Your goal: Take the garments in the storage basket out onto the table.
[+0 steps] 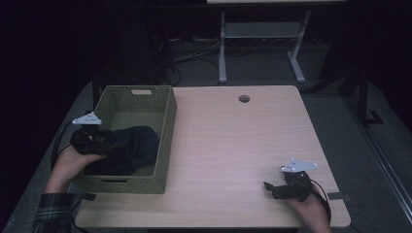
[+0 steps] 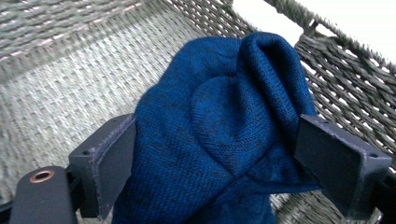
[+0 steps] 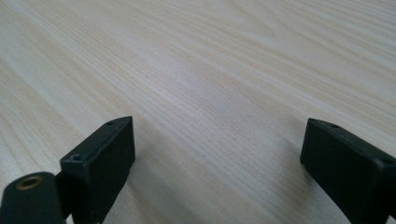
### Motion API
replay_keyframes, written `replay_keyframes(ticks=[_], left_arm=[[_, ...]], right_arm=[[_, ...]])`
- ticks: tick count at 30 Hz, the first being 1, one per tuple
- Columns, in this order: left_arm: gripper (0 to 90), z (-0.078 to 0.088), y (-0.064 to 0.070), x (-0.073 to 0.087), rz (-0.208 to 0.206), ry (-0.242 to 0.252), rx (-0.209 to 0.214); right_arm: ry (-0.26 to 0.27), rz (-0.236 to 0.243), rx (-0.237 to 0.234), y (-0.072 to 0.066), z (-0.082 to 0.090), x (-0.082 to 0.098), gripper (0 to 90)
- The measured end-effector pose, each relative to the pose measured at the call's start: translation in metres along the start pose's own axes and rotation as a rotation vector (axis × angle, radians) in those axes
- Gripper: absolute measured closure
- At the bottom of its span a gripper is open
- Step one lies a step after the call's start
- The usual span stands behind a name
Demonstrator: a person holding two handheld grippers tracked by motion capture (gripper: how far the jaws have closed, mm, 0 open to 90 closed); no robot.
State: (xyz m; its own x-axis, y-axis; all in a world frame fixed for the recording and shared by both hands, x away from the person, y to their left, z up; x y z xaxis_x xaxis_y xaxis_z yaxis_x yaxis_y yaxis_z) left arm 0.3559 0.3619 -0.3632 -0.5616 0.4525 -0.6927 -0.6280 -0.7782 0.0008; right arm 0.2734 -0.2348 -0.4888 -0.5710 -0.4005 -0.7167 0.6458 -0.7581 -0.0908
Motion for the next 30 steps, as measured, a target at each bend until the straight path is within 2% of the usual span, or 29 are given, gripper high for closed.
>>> replay_keyframes(ticks=[10, 18, 20, 30], left_arm=[[12.7, -0.007, 0.012, -0.001, -0.04, -0.036, 0.011], [12.6, -0.018, 0.017, -0.001, -0.062, -0.091, 0.007], [12.6, -0.021, 0.018, -0.002, -0.084, -0.11, 0.006], [12.7, -0.035, 0.018, -0.001, -0.08, -0.159, 0.032]], right_arm=[[0.001, -0.001, 0.002, 0.0, 0.0, 0.0, 9.8], [0.001, -0.001, 0.002, 0.0, 0.0, 0.0, 9.8], [0.001, -0.001, 0.002, 0.0, 0.0, 0.0, 9.8], [0.002, -0.001, 0.002, 0.0, 0.0, 0.0, 9.8]])
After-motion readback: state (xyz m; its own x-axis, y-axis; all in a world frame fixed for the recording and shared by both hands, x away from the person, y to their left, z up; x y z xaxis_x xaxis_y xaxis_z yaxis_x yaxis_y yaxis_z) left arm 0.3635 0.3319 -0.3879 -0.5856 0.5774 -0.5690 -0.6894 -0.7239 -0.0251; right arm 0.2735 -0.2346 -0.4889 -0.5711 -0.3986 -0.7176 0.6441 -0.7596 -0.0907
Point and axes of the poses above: each handheld gripper's, and its own axes: z roughly backward along the jaws, x roughly out of its underside, y roughly to its right, the point moved 1 cm from there along -z, roughly forward along the jaws, and after that the axes turned 5 degrees about -x, right-handed, at the moved point
